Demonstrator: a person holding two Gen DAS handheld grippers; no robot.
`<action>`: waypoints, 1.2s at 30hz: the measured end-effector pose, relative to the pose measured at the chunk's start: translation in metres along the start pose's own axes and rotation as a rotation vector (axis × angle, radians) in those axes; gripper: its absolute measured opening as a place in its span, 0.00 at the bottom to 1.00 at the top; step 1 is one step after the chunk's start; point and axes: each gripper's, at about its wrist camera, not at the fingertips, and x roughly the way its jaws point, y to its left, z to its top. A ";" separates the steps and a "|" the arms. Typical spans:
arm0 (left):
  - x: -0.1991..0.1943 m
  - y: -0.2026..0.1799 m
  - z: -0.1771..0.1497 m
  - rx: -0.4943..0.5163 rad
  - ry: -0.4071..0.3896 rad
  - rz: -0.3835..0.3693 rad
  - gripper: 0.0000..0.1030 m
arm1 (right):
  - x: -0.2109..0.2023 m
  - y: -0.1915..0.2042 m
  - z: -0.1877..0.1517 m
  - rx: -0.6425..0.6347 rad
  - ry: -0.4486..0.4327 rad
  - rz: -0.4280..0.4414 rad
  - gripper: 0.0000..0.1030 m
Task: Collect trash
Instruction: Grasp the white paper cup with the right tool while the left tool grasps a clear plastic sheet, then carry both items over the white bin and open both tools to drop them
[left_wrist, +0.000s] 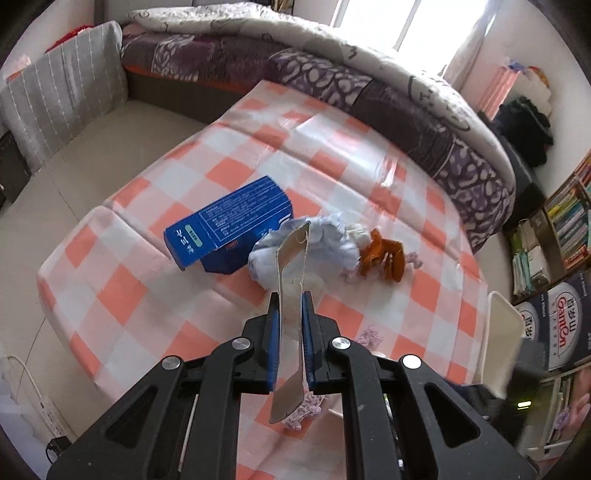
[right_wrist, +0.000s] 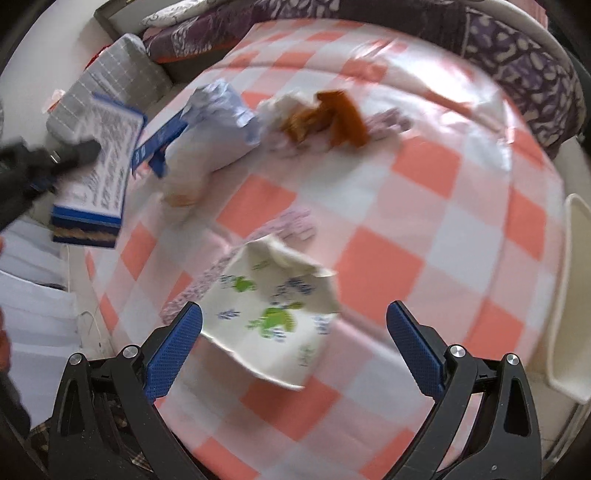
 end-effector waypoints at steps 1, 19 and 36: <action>-0.003 0.000 0.001 0.002 -0.006 -0.003 0.11 | 0.004 0.003 -0.001 0.003 0.009 0.000 0.93; -0.006 0.011 -0.003 -0.013 -0.013 0.005 0.11 | 0.011 0.000 0.010 0.150 -0.053 0.046 0.22; -0.016 -0.025 0.001 0.036 -0.109 -0.001 0.11 | -0.068 -0.044 0.033 0.119 -0.322 -0.083 0.22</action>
